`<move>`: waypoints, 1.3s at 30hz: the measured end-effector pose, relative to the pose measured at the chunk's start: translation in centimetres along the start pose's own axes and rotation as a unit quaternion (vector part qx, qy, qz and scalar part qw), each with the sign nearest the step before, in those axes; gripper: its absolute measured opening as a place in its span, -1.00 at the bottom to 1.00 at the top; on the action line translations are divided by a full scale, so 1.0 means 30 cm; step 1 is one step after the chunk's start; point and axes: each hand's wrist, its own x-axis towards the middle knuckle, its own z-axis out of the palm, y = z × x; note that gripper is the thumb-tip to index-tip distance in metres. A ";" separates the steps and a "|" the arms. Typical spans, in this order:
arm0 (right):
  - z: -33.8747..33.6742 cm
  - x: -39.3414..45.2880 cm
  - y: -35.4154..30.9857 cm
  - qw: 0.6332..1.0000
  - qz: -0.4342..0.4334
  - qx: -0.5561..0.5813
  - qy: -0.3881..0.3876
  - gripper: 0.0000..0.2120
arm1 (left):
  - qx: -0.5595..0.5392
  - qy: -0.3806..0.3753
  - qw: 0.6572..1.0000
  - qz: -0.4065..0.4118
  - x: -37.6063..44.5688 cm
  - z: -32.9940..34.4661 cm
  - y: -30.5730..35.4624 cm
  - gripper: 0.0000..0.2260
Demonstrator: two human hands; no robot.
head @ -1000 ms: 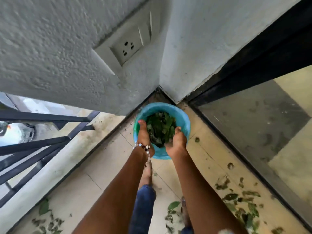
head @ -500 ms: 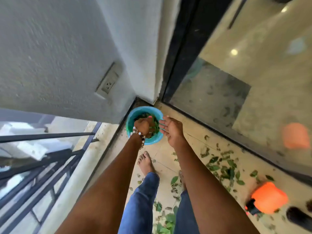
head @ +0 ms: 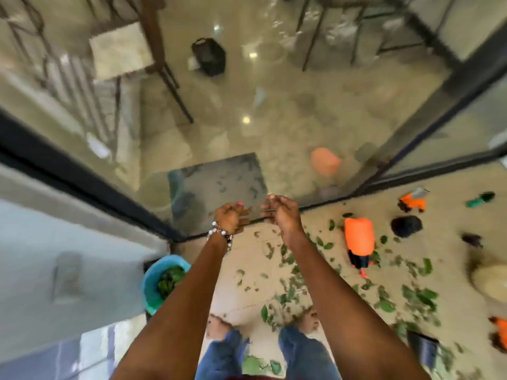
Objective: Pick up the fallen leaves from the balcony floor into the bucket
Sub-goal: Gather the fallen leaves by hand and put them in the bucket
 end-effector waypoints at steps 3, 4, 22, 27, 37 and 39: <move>-0.304 -0.010 -0.124 0.996 -0.045 0.036 0.064 -0.86 | 0.016 -0.020 0.999 0.026 0.017 0.294 0.018 -0.66; -0.422 -0.026 -0.165 0.993 -0.062 0.045 0.091 -0.86 | 0.045 -0.028 0.997 0.050 0.017 0.423 0.016 -0.66; -1.712 -0.304 -0.164 0.856 -0.121 0.114 0.489 -0.80 | 0.366 -0.255 0.885 0.135 0.052 1.900 -0.341 -0.92; -1.869 -0.323 -0.083 0.800 -0.076 0.183 0.566 -0.82 | 0.423 -0.312 0.845 0.098 0.091 2.120 -0.455 -0.86; -2.094 -0.182 0.157 0.749 0.015 0.210 0.628 -0.80 | 0.472 -0.357 0.805 0.044 0.319 2.335 -0.663 -0.89; -2.142 -0.116 0.220 0.758 0.028 0.221 0.613 -0.81 | 0.493 -0.342 0.798 0.056 0.409 2.356 -0.731 -0.88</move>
